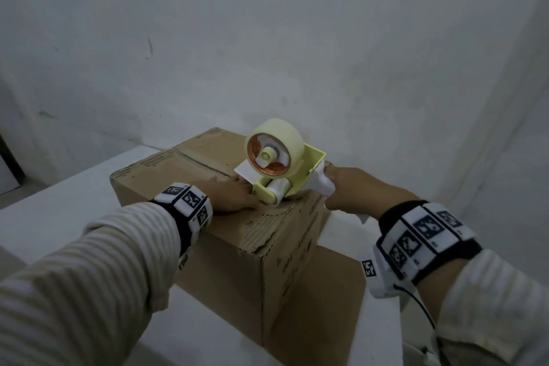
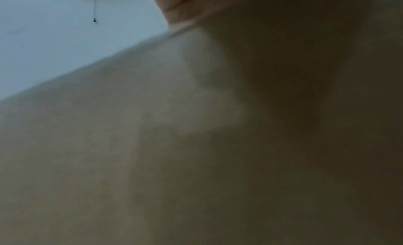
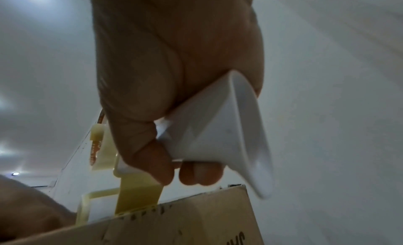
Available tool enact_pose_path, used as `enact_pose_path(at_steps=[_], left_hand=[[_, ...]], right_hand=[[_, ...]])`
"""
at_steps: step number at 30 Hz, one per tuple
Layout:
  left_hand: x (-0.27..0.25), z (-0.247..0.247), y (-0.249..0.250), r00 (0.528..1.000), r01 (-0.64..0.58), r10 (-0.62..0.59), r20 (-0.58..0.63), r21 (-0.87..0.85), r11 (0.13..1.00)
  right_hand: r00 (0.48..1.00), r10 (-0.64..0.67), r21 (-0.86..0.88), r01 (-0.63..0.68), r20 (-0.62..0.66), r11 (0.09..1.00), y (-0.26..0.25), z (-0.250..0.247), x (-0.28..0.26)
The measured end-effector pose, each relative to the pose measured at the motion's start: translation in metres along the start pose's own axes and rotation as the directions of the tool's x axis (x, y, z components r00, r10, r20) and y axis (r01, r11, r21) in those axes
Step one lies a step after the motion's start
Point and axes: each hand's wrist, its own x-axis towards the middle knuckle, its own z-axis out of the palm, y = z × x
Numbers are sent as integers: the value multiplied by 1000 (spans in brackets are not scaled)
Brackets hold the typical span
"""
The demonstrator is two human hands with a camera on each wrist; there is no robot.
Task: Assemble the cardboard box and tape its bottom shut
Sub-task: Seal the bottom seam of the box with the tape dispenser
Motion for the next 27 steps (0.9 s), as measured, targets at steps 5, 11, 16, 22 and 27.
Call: enact_pose_path(at_steps=[5,11,16,22,27], left_hand=[[5,8,13,1000,5,-5,-11,52,999],[11,8,10,998,49,-50,30,23,999],[8,8,11,999,49,-49,21,-3,999],[-9,2,26,999,37,-37,-7,56,998],[-13,6,46,983,-181,183,-19,-262,948]], right_hand=[[997,54,44,-52,-50,998,3,8,-2],[995,69,91,-63,-67,994,10,17,-12],[991,101,120,-90,-91,989,23,4,-36],[980,142,120,-126,-138,985,26,-3,-52],[973,151,134,-129,-172,982,23,8,-49]])
